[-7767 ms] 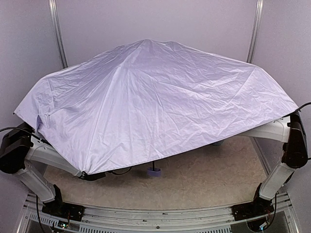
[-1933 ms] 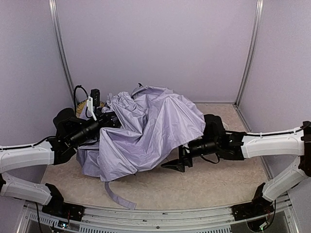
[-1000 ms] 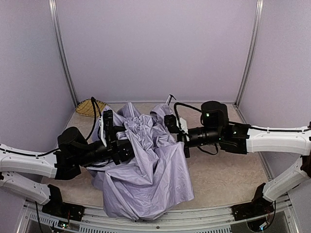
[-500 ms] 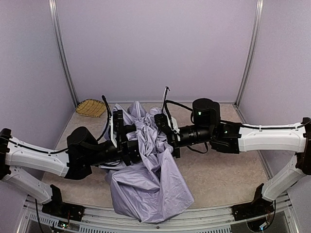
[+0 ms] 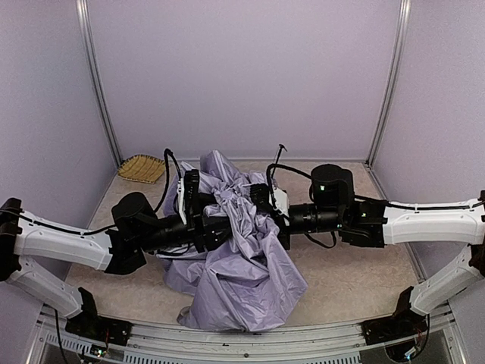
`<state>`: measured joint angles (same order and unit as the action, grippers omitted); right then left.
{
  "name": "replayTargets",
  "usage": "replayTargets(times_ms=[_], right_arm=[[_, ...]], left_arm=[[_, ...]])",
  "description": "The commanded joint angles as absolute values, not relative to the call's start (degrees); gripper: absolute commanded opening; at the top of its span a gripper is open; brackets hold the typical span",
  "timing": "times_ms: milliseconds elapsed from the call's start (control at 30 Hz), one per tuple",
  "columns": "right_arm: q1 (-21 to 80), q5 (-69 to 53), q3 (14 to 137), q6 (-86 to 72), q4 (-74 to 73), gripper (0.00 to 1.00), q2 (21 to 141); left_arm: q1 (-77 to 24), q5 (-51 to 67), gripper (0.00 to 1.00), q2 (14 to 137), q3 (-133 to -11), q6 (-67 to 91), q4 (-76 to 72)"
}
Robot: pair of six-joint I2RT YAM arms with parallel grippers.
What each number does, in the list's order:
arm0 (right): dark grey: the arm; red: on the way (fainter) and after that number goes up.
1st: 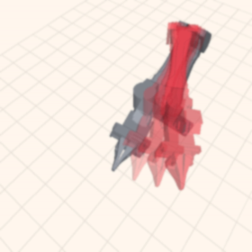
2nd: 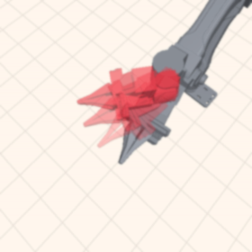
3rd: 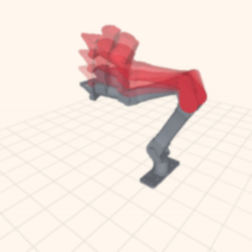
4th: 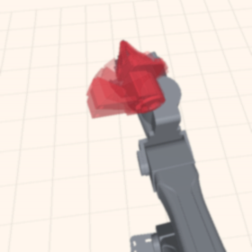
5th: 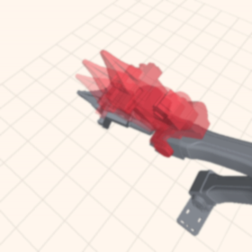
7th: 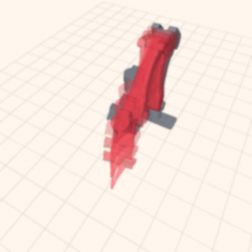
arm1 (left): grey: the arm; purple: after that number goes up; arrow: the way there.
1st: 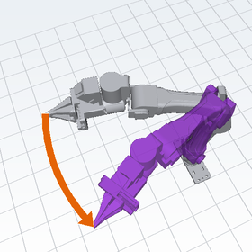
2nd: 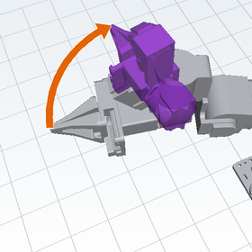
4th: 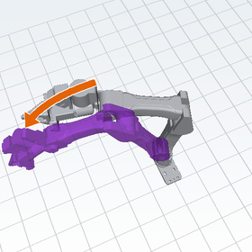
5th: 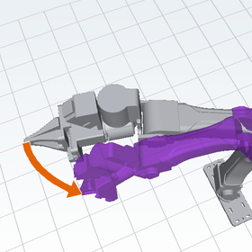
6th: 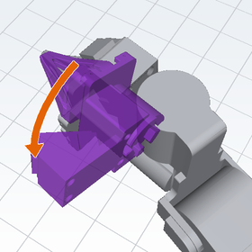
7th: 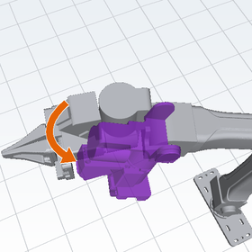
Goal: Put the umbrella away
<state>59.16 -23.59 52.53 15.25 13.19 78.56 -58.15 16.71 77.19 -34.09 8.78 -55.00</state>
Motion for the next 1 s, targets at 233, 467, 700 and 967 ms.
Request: replayTargets(times_ms=[233,467,700,967], right_arm=[[59.12,-4.91,52.68,24.48,7.31,0.01,76.11],[56.56,11.58,58.79,27.99,5.62,0.00,76.10],[54.30,22.38,68.65,40.46,9.07,0.00,79.49],[55.76,18.33,63.02,38.68,7.43,0.10,87.25]], left_arm=[[-50.65,14.04,0.92,82.28,-33.27,9.24,-52.62],[-48.28,11.78,0.99,72.47,-30.73,4.80,-50.02],[-41.92,7.96,0.99,62.91,-28.53,6.87,-47.16],[-39.82,3.35,0.99,59.30,-27.56,8.57,-39.92]])
